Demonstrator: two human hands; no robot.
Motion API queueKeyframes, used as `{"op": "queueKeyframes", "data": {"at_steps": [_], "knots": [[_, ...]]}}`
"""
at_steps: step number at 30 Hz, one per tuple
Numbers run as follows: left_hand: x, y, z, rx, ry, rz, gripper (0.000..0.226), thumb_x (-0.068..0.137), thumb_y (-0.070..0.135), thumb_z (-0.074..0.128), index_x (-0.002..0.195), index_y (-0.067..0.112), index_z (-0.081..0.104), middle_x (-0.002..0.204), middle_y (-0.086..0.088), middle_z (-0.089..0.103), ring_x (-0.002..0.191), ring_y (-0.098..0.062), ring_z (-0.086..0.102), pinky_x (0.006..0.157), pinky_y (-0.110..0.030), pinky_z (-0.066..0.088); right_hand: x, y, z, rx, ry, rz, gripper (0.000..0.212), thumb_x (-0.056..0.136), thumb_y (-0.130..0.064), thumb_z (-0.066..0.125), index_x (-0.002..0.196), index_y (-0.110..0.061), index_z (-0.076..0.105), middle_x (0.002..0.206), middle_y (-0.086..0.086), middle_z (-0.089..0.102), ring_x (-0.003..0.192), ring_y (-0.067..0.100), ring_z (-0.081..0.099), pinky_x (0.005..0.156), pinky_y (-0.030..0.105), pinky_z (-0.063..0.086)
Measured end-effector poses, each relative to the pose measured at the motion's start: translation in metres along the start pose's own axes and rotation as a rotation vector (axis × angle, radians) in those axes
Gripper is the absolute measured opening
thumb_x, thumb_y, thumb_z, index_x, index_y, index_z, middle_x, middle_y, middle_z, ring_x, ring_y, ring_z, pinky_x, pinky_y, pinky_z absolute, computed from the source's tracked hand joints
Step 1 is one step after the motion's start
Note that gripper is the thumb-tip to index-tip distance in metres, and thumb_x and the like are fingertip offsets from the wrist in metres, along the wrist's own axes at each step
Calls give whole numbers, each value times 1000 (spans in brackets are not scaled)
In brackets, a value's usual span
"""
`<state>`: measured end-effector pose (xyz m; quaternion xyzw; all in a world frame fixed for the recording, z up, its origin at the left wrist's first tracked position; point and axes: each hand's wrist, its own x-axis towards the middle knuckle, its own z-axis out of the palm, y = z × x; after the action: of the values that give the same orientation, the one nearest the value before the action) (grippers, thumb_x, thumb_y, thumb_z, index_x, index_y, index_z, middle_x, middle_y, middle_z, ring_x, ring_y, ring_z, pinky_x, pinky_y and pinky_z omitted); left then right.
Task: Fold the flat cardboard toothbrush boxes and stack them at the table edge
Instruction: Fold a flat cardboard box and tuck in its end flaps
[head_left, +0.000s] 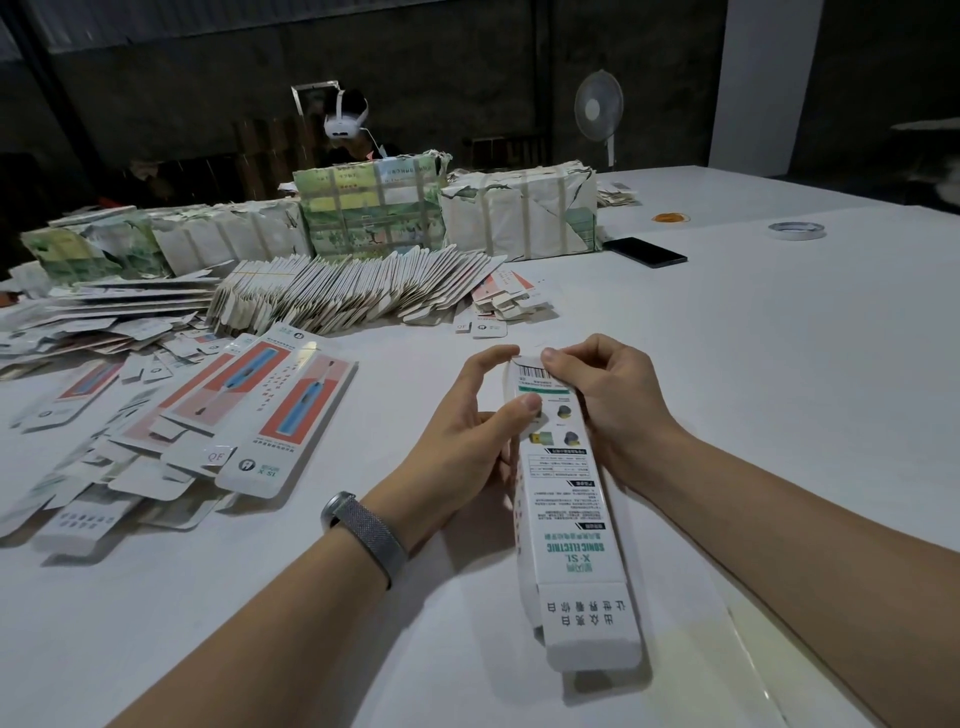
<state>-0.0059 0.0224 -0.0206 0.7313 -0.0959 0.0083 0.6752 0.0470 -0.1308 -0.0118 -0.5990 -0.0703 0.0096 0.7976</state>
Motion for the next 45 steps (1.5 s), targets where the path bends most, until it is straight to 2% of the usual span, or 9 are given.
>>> {"op": "queueKeyframes", "data": {"at_steps": [8, 13, 18, 24, 29, 32, 37, 41, 45], "knots": [[-1, 2, 0, 9, -3, 6, 44, 89, 38, 62, 129, 44, 43, 104, -16, 77, 94, -51, 69, 89, -73, 47, -1, 0, 1, 8, 29, -11, 24, 87, -12, 75, 81, -10, 53, 88, 24, 72, 68, 35, 72, 68, 48, 61], [1, 0, 0, 14, -35, 8, 46, 89, 40, 61, 131, 44, 43, 102, -20, 76, 83, -43, 64, 73, -49, 50, 3, 0, 3, -12, -60, -18, 15, 93, -8, 66, 83, -15, 57, 74, 7, 69, 63, 27, 67, 57, 36, 56], [1, 0, 0, 42, -61, -4, 55, 89, 40, 59, 140, 36, 39, 94, -20, 76, 74, -30, 65, 54, -28, 48, 1, -2, 3, -37, -117, 11, 18, 92, -6, 66, 76, -12, 65, 69, 11, 67, 56, 26, 65, 52, 32, 55], [-1, 1, 1, 62, -59, -22, 47, 101, 30, 59, 142, 33, 38, 106, -38, 68, 84, -41, 59, 76, -54, 45, 0, -5, 3, -132, -83, 11, 17, 91, -4, 65, 74, -7, 66, 69, 11, 70, 54, 25, 66, 49, 30, 54], [-3, 4, 1, 118, -48, -33, 49, 102, 26, 54, 145, 33, 33, 103, -39, 68, 81, -37, 60, 68, -42, 47, -1, -5, 4, -120, -102, 20, 14, 89, -7, 70, 76, -8, 65, 67, 10, 68, 54, 25, 65, 49, 30, 54], [-2, 4, 1, 116, -45, -37, 51, 101, 26, 55, 146, 32, 33, 104, -38, 68, 83, -40, 61, 74, -48, 48, -1, -5, 3, -118, -122, 20, 14, 89, -9, 71, 76, -8, 66, 69, 11, 68, 54, 26, 65, 50, 31, 55], [-3, 5, -1, 73, -62, -59, 59, 92, 33, 69, 142, 32, 38, 106, -19, 76, 86, -38, 72, 77, -48, 58, 0, -4, 2, -191, -143, 28, 26, 96, -13, 58, 72, -8, 64, 62, 10, 65, 52, 26, 64, 52, 32, 52], [-5, 10, 0, 67, -47, -72, 53, 85, 36, 66, 134, 40, 45, 113, -46, 59, 101, -66, 56, 92, -75, 45, 0, -5, 1, -158, -166, 34, 23, 97, -13, 58, 76, -6, 65, 61, 8, 65, 50, 23, 64, 50, 30, 52], [-7, 13, -1, 28, -59, -81, 52, 85, 35, 68, 133, 40, 47, 114, -54, 50, 93, -63, 56, 92, -77, 39, -1, -6, 1, -143, -169, 29, 19, 98, -12, 59, 80, -8, 67, 62, 5, 66, 51, 19, 64, 52, 30, 53]]}}
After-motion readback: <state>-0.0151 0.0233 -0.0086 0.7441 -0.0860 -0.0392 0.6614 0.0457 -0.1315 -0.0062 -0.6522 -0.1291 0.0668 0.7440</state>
